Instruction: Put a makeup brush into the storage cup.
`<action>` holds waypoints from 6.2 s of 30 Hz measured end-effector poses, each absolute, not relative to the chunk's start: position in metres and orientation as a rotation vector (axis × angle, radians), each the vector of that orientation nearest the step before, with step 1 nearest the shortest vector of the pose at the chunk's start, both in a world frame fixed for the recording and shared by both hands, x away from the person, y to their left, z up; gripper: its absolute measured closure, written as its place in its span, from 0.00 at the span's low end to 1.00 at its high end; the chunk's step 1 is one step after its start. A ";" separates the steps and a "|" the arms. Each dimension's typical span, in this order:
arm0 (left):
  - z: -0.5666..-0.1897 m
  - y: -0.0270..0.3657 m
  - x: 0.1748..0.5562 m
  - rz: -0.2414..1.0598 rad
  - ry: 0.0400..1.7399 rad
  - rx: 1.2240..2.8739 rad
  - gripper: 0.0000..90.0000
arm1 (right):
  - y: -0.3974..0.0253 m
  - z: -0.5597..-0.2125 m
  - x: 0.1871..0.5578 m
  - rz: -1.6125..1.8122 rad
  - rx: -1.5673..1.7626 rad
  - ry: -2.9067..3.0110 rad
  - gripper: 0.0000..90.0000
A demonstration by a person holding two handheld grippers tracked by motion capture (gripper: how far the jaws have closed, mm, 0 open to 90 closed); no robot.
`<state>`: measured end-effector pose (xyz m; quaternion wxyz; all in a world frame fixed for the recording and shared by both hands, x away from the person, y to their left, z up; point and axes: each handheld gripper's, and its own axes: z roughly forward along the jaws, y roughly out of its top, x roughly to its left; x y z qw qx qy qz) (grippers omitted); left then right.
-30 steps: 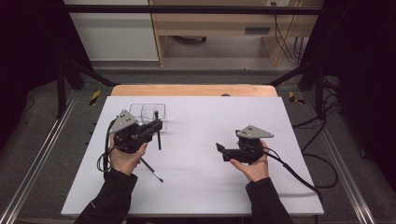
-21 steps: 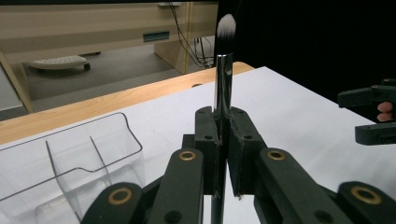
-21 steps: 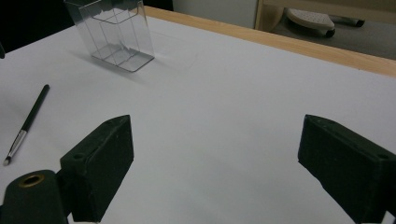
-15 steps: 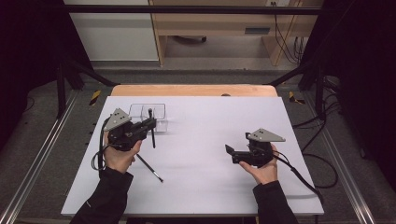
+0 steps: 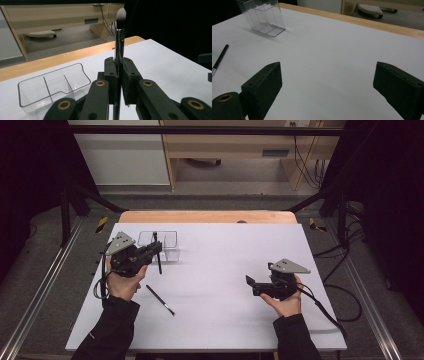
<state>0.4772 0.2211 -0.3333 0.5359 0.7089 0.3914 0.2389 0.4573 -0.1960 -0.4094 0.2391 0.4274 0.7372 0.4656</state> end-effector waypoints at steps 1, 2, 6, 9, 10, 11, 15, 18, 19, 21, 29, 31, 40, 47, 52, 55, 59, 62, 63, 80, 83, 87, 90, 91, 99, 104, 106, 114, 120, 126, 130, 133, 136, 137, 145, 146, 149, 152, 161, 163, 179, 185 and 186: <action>-0.332 0.221 0.478 0.571 0.934 1.686 0.92 | -0.196 -0.410 0.457 1.272 1.171 2.019 0.10; -0.332 0.222 0.479 0.573 0.933 1.687 0.92 | -0.196 -0.410 0.457 1.272 1.171 2.020 0.10; -0.329 0.222 0.482 0.581 0.933 1.689 0.92 | -0.200 -0.412 0.457 1.276 1.187 2.014 0.10; -0.327 0.223 0.485 0.582 0.940 1.681 0.92 | -0.204 -0.413 0.456 1.279 1.198 2.009 0.10; -0.326 0.223 0.486 0.584 0.940 1.677 0.92 | -0.205 -0.413 0.456 1.278 1.199 2.006 0.10; -0.326 0.223 0.486 0.583 0.941 1.674 0.92 | -0.206 -0.413 0.455 1.279 1.202 2.003 0.10; -0.324 0.223 0.489 0.594 0.943 1.678 0.92 | -0.210 -0.414 0.455 1.275 1.208 1.995 0.10; -0.322 0.224 0.492 0.597 0.949 1.677 0.92 | -0.212 -0.414 0.454 1.275 1.211 1.991 0.10; -0.322 0.224 0.494 0.599 0.951 1.676 0.92 | -0.213 -0.414 0.454 1.274 1.212 1.990 0.10; -0.320 0.224 0.495 0.603 0.951 1.673 0.92 | -0.214 -0.415 0.454 1.273 1.212 1.987 0.10; -0.315 0.228 0.500 0.615 0.963 1.659 0.92 | -0.216 -0.415 0.453 1.275 1.214 1.982 0.10; -0.313 0.229 0.501 0.620 0.966 1.656 0.92 | -0.216 -0.415 0.453 1.273 1.211 1.983 0.10; -0.312 0.235 0.509 0.628 0.986 1.644 0.92 | -0.215 -0.416 0.454 1.268 1.211 1.987 0.10; -0.313 0.235 0.516 0.633 0.994 1.647 0.92 | -0.215 -0.417 0.454 1.265 1.211 1.989 0.09; -0.312 0.235 0.521 0.638 0.995 1.644 0.92 | -0.215 -0.417 0.454 1.264 1.212 1.987 0.09; -0.312 0.235 0.523 0.642 0.999 1.641 0.92 | -0.215 -0.417 0.454 1.264 1.211 1.988 0.09; -0.311 0.234 0.527 0.646 1.002 1.641 0.92 | -0.215 -0.418 0.454 1.263 1.213 1.988 0.09; -0.311 0.234 0.532 0.651 1.005 1.640 0.92 | -0.215 -0.418 0.454 1.263 1.212 1.988 0.09; -0.311 0.234 0.533 0.651 1.007 1.639 0.92 | -0.215 -0.418 0.454 1.263 1.212 1.987 0.09; -0.308 0.230 0.551 0.669 1.028 1.638 0.92 | -0.215 -0.418 0.455 1.263 1.202 1.994 0.09; -0.307 0.230 0.554 0.672 1.032 1.638 0.92 | -0.215 -0.418 0.455 1.262 1.200 1.995 0.08; -0.308 0.231 0.557 0.674 1.037 1.639 0.92 | -0.215 -0.419 0.455 1.257 1.200 1.995 0.08; -0.309 0.232 0.560 0.674 1.043 1.637 0.92 | -0.215 -0.419 0.455 1.255 1.199 1.994 0.08; -0.310 0.232 0.561 0.676 1.045 1.636 0.92 | -0.215 -0.419 0.455 1.254 1.199 1.994 0.08; -0.315 0.230 0.571 0.677 1.060 1.633 0.92 | -0.215 -0.419 0.455 1.251 1.201 1.996 0.08; -0.318 0.230 0.577 0.679 1.064 1.633 0.92 | -0.215 -0.419 0.455 1.253 1.200 1.997 0.08; -0.319 0.229 0.579 0.679 1.064 1.632 0.92 | -0.215 -0.419 0.455 1.250 1.200 1.998 0.08; -0.326 0.229 0.588 0.681 1.081 1.641 0.92 | -0.214 -0.420 0.455 1.249 1.198 2.003 0.08; -0.332 0.228 0.595 0.684 1.092 1.648 0.92 | -0.214 -0.420 0.455 1.247 1.198 2.004 0.08; -0.337 0.227 0.599 0.683 1.101 1.659 0.92 | -0.215 -0.419 0.455 1.250 1.199 2.001 0.08; -0.338 0.226 0.601 0.690 1.101 1.665 0.92 | -0.214 -0.420 0.455 1.251 1.198 2.004 0.08; -0.341 0.227 0.603 0.688 1.107 1.671 0.92 | -0.214 -0.420 0.455 1.251 1.197 2.007 0.08; -0.344 0.227 0.605 0.689 1.114 1.679 0.92 | -0.214 -0.420 0.455 1.251 1.196 2.007 0.08; -0.345 0.226 0.606 0.686 1.115 1.677 0.92 | -0.214 -0.420 0.455 1.251 1.197 2.007 0.08; -0.353 0.225 0.609 0.691 1.122 1.697 0.92 | -0.214 -0.420 0.455 1.251 1.195 2.006 0.08; -0.354 0.225 0.609 0.691 1.123 1.700 0.92 | -0.214 -0.420 0.455 1.251 1.196 2.006 0.08; -0.357 0.226 0.609 0.687 1.124 1.704 0.92 | -0.214 -0.420 0.455 1.250 1.196 2.005 0.07; -0.359 0.226 0.609 0.686 1.127 1.706 0.92 | -0.214 -0.420 0.455 1.250 1.196 2.006 0.07; -0.369 0.226 0.609 0.684 1.134 1.720 0.92 | -0.214 -0.420 0.455 1.249 1.194 2.008 0.08; -0.372 0.226 0.608 0.681 1.137 1.724 0.92 | -0.214 -0.420 0.455 1.250 1.194 2.008 0.08; -0.384 0.229 0.604 0.675 1.146 1.746 0.92 | -0.214 -0.420 0.455 1.252 1.194 2.006 0.08; -0.390 0.230 0.603 0.672 1.152 1.752 0.92 | -0.214 -0.420 0.455 1.253 1.195 2.006 0.07; -0.391 0.230 0.603 0.673 1.154 1.753 0.92 | -0.214 -0.420 0.455 1.253 1.195 2.005 0.08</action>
